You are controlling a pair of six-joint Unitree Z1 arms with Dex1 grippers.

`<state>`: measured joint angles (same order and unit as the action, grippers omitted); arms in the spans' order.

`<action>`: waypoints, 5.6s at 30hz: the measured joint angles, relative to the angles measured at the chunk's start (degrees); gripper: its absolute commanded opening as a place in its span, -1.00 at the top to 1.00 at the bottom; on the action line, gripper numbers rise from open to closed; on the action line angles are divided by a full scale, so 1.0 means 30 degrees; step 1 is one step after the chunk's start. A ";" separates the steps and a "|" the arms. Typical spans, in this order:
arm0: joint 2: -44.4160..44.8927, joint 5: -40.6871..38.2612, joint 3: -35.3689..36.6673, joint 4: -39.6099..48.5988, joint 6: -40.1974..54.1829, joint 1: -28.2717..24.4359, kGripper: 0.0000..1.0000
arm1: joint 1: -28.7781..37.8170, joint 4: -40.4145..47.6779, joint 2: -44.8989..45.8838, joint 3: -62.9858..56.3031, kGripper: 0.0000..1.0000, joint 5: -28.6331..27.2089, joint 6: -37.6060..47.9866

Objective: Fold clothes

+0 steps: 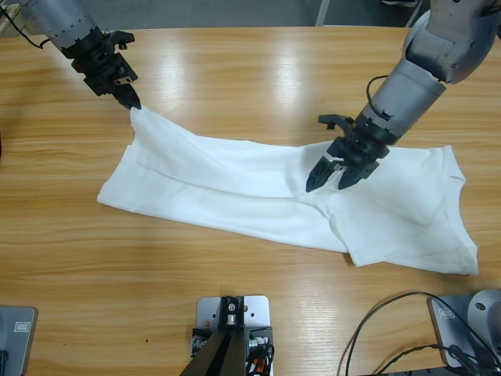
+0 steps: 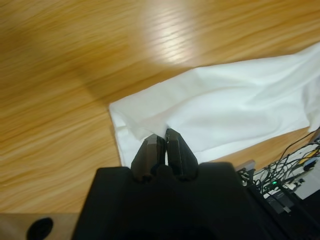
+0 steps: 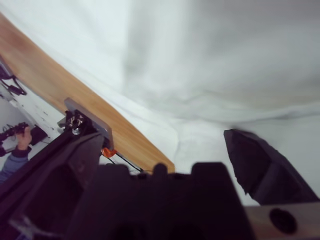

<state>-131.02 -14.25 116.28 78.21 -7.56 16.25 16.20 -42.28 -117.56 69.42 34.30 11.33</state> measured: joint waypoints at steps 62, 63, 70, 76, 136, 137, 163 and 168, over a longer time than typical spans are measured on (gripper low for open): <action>-0.2348 0.0342 0.3127 0.1002 0.0661 -0.0974 1.00 | -0.2694 -0.0546 -0.2921 0.3880 -0.90 0.0214 -0.1329; -0.2359 0.0342 0.3201 0.1046 0.0662 -0.0994 1.00 | -0.2724 -0.0547 -0.2923 0.3880 -0.89 0.0214 -0.1329; -0.2999 0.0341 0.3269 0.1508 0.0789 -0.1101 1.00 | -0.2860 -0.0550 -0.2991 0.3921 -0.85 0.0214 -0.1399; -0.3173 0.0342 0.3270 0.1662 0.0833 -0.1219 1.00 | -0.3127 -0.0621 -0.3011 0.3922 -0.86 0.0093 -0.1525; -0.1486 -0.3270 -0.0906 -0.3511 -0.2052 -0.0247 -0.49 | -0.4731 -0.1641 -0.1917 0.2860 -1.00 -0.0543 -0.2517; -0.1591 -0.3289 -0.0516 -0.3511 -0.2052 -0.0232 -0.49 | -0.4731 -0.1640 -0.1872 0.2820 -1.00 -0.0543 -0.2527; -0.4694 -0.1658 0.6394 0.0810 -0.1548 -0.0068 -0.89 | -0.4732 -0.1620 -0.1771 0.2667 -1.00 -0.0543 -0.2564; -0.5974 -0.1657 0.8912 0.2322 -0.1293 0.0349 -0.86 | -0.4732 -0.1620 -0.1714 0.2592 -1.00 -0.0543 -0.2564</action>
<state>-148.94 -19.23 143.01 85.17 -11.44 17.30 2.01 -47.14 -122.70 77.20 32.67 3.63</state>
